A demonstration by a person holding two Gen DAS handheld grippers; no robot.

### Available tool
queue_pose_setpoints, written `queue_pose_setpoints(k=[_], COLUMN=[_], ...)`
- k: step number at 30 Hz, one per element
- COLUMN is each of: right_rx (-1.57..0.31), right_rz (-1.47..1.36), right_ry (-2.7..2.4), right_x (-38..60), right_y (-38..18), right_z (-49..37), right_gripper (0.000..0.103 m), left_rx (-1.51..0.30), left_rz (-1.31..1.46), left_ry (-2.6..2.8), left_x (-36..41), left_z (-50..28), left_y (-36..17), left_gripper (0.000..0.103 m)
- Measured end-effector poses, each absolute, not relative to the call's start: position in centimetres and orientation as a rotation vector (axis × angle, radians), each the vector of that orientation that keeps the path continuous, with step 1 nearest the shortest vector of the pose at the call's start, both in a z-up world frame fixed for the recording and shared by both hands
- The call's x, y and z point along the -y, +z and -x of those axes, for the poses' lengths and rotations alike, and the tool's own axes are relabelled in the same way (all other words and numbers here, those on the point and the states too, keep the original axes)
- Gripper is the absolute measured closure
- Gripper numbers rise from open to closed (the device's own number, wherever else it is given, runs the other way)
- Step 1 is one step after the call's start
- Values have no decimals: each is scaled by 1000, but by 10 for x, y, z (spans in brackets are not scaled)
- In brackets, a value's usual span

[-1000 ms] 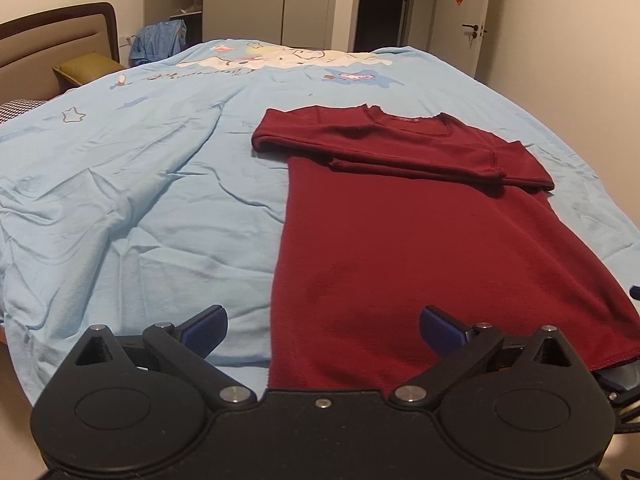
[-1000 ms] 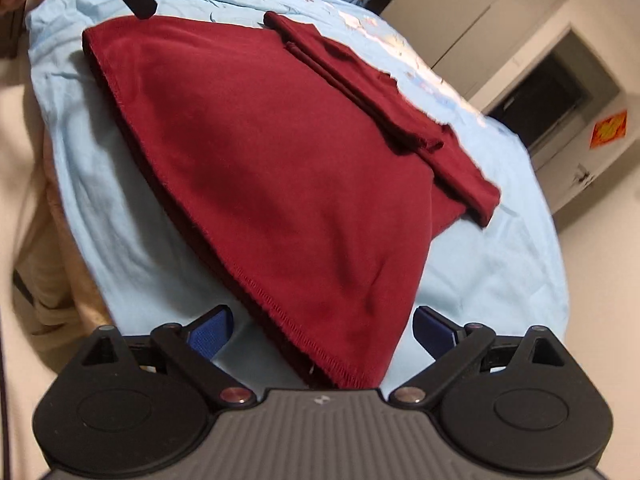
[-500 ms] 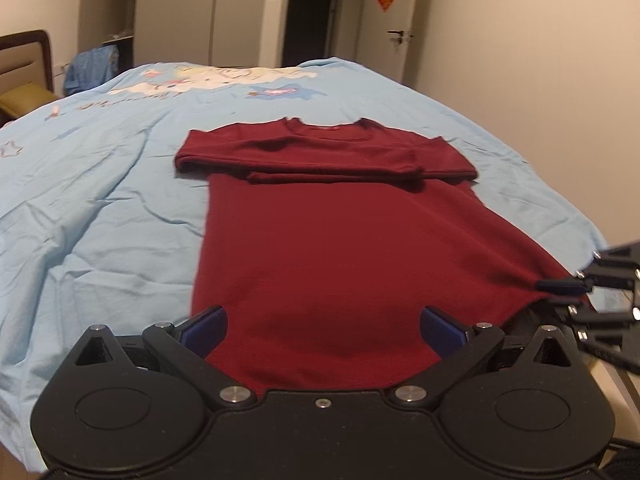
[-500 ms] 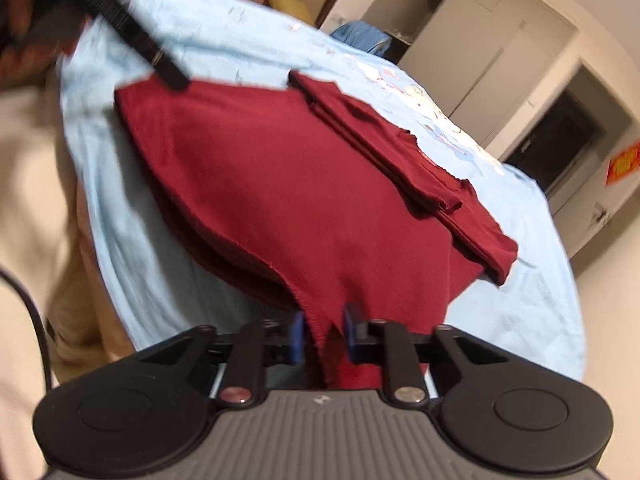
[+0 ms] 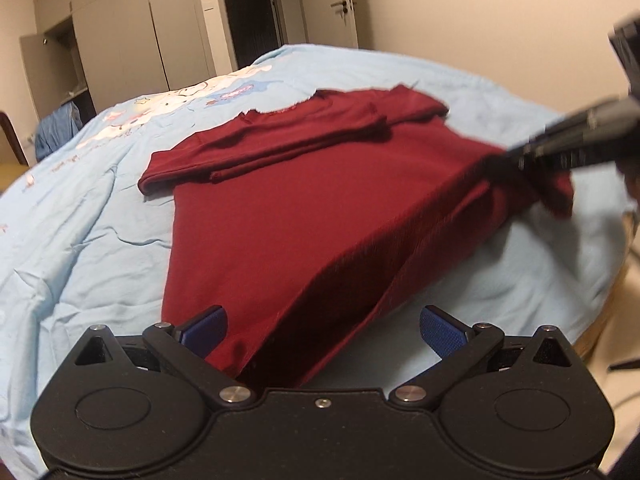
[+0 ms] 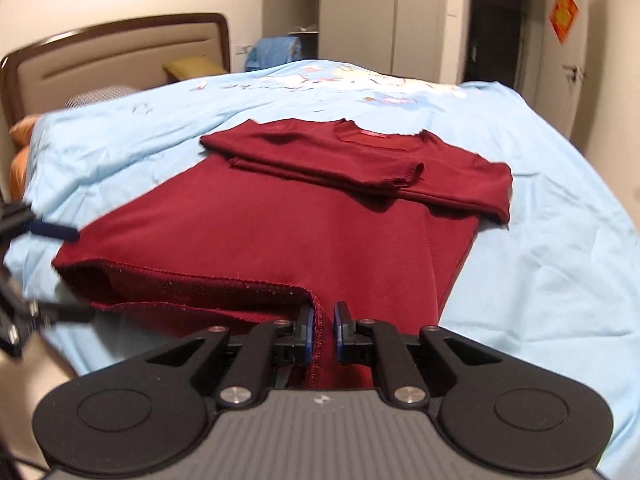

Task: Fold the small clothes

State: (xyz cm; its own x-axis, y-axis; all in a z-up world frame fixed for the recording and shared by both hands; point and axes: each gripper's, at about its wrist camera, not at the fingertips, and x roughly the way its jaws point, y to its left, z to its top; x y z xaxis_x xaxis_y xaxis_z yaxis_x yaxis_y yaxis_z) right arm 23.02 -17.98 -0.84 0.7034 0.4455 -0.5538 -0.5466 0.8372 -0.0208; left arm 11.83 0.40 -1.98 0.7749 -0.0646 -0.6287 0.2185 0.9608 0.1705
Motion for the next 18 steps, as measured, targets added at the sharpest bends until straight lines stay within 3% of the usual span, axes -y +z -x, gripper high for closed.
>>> queue_pose_setpoints(k=[14,16,18], right_rx=[-627,-634,-640], right_rz=[104,98,92], right_ry=[529,526,524], right_x=[182,182,182], right_y=[-23,-25,-27], right_z=[-261,-264,-267], right_gripper=[91,91,91], left_rx=[-683,-661,-647], left_rz=[-573,-618,-648], left_ry=[-54,-55,-48], left_x=[-15,-14,-16], left_z=[-116,-114,-112], left_y=[-47,-48,-48], left_gripper=[23,29,48])
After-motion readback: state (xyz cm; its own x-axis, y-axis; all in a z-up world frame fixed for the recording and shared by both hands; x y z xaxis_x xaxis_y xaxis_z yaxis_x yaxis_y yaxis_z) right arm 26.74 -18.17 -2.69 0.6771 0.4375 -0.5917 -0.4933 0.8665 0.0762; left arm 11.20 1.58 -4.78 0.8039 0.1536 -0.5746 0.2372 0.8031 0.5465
